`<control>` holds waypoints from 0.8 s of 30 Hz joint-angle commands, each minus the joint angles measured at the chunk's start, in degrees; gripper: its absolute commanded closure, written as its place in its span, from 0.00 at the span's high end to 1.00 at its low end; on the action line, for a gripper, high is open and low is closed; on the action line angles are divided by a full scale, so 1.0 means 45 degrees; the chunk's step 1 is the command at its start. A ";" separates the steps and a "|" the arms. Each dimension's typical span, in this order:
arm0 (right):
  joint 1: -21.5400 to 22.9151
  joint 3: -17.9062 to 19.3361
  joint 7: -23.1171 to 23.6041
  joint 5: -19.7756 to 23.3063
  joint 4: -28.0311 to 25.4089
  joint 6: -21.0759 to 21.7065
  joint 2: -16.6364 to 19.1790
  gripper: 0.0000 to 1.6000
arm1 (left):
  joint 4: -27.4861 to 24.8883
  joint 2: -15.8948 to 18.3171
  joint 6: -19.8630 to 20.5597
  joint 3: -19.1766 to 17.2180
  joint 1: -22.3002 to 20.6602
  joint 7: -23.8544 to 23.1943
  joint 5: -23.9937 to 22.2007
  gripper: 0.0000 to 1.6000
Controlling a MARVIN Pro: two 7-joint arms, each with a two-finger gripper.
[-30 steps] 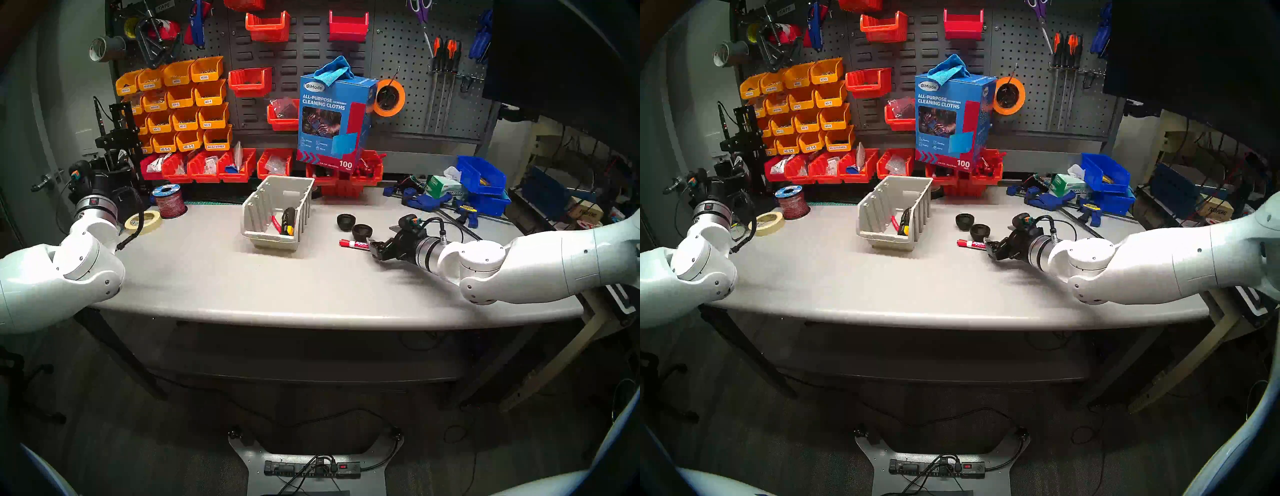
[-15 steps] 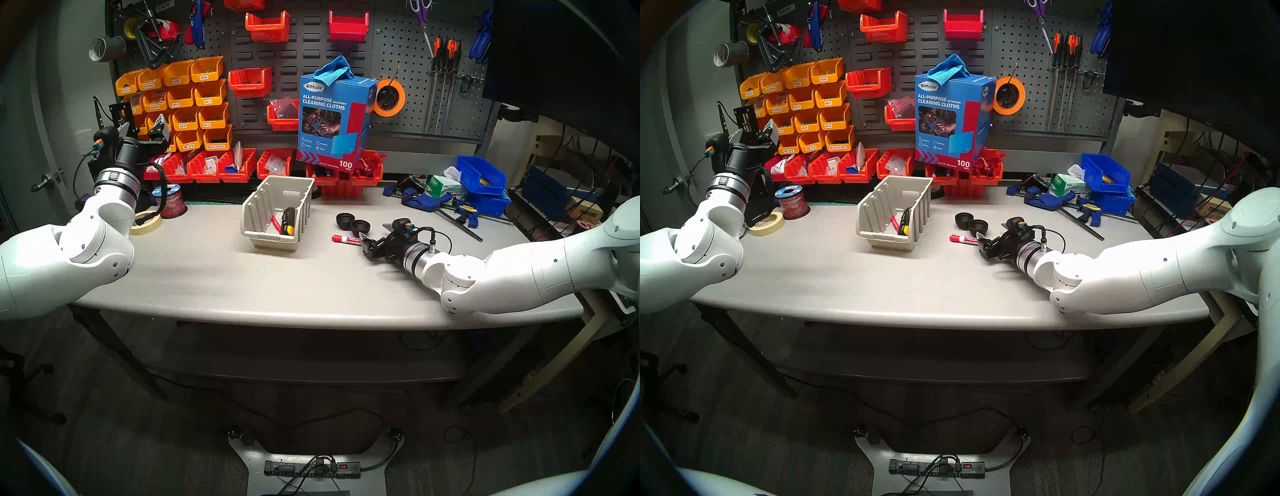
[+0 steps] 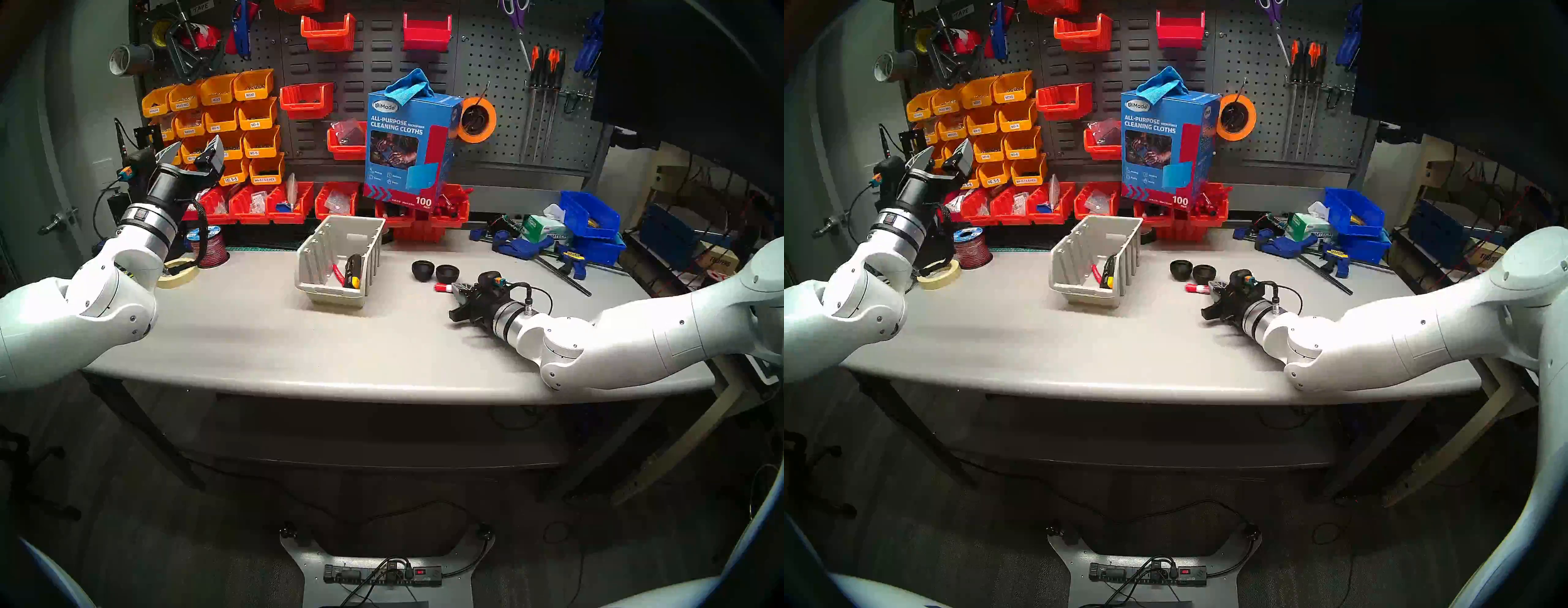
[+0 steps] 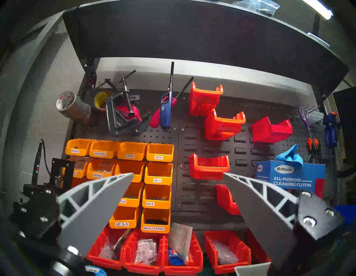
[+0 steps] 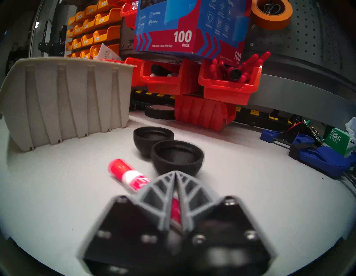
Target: Take out tools from the storage box
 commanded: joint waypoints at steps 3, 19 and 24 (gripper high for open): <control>0.1577 0.0506 0.0501 -0.1153 -0.0728 0.1083 0.1127 0.00 | 0.0083 0.0237 -0.0167 0.0055 0.0057 -0.0772 -0.0353 1.00; 0.3379 0.0624 0.0585 -0.2329 -0.2120 0.3754 0.2643 0.00 | 0.0339 0.0102 -0.0260 0.0187 0.0184 -0.2070 -0.1406 1.00; 0.3837 0.0607 0.0180 -0.2682 -0.2100 0.4243 0.3355 0.00 | 0.0348 0.0121 -0.0237 0.0218 0.0205 -0.2270 -0.1531 1.00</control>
